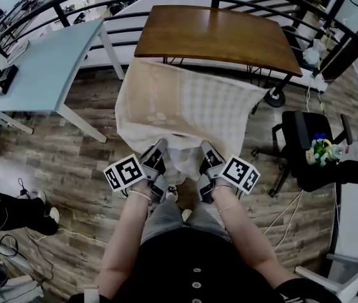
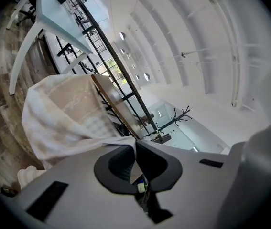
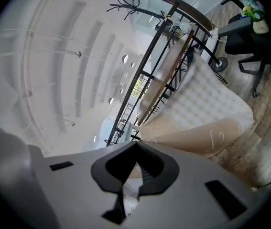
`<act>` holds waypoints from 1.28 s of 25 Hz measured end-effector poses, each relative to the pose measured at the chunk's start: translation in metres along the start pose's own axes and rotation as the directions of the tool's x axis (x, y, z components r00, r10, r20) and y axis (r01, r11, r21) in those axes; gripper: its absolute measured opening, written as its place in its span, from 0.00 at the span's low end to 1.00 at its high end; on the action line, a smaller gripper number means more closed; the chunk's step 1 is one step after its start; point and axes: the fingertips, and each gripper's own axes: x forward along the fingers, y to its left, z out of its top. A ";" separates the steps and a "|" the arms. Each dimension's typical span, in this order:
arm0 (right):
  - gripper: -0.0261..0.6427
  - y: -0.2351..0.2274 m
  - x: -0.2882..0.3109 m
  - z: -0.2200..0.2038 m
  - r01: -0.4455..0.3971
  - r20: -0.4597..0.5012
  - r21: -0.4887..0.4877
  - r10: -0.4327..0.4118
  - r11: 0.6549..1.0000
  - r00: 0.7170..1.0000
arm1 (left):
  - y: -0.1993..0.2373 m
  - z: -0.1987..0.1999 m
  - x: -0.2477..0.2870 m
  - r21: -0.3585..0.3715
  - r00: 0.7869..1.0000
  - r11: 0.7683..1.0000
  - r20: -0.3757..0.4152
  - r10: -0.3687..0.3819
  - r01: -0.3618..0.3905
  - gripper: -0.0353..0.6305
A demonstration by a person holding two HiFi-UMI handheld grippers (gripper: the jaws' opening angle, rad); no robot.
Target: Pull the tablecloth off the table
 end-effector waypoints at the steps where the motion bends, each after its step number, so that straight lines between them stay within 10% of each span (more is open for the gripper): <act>1: 0.08 -0.001 -0.002 -0.004 0.001 -0.006 -0.002 -0.001 1.000 1.000 | 0.000 -0.002 -0.003 0.006 1.000 1.000 -0.001 0.005 -0.005 0.08; 32: 0.08 -0.008 -0.042 -0.041 0.023 -0.071 -0.016 -0.024 1.000 0.997 | 0.006 -0.040 -0.041 -0.024 0.998 0.998 -0.028 0.059 -0.059 0.08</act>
